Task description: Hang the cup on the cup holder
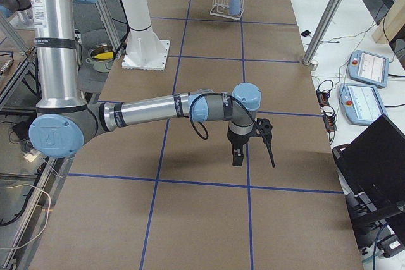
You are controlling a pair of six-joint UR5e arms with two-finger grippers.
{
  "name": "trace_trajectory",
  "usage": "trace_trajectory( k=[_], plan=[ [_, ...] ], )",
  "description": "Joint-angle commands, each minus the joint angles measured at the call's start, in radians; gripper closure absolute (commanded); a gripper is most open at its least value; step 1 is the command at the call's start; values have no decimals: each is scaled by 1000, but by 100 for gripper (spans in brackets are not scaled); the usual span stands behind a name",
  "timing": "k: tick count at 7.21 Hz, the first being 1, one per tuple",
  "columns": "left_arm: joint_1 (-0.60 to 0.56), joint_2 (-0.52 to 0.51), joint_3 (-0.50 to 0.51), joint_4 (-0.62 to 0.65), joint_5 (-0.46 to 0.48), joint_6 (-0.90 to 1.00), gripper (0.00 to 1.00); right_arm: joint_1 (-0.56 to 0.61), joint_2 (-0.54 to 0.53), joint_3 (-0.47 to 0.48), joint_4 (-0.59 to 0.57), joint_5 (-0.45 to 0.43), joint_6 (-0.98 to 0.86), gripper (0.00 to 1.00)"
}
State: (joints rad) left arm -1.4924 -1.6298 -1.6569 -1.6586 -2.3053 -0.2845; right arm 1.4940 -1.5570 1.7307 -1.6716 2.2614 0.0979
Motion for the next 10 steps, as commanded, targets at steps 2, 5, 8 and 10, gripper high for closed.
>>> trace_trajectory(
  k=[2,5,8,10],
  plan=[
    [-63,2,92,19,-2,252,2,90,-70,-7,1,61,-52,0],
    [-71,18,92,22,0,257,2,112,-100,-8,3,78,-133,0],
    [-71,16,94,22,3,255,2,126,-91,-2,-11,92,-170,0],
    [-71,16,94,23,1,254,2,126,-89,-5,-10,99,-170,0]
  ],
)
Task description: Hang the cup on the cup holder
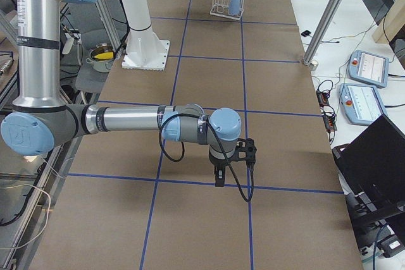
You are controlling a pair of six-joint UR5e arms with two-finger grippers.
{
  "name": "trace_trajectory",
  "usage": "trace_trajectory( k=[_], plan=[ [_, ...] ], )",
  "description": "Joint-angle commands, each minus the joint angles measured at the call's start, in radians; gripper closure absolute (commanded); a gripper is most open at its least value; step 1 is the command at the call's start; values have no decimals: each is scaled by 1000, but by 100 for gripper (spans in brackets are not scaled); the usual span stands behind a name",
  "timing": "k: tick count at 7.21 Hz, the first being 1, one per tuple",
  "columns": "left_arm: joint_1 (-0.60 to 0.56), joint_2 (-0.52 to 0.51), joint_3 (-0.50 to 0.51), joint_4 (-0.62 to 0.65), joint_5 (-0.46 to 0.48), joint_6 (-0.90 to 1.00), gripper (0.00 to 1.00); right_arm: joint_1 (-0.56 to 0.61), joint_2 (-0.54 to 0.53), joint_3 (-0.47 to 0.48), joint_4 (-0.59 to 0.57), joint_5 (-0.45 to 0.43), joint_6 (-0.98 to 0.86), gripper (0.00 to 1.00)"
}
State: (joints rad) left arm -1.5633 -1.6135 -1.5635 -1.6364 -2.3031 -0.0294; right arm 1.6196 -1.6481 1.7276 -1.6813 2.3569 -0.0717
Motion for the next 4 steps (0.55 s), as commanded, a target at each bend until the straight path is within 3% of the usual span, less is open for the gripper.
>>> trace_trajectory(
  k=[1,4],
  plan=[
    [0,0,0,1,-1,-3,2,0,2,0,0,2,0,0],
    [-1,6,3,1,-2,-1,2,0,4,0,0,2,0,0]
  ],
)
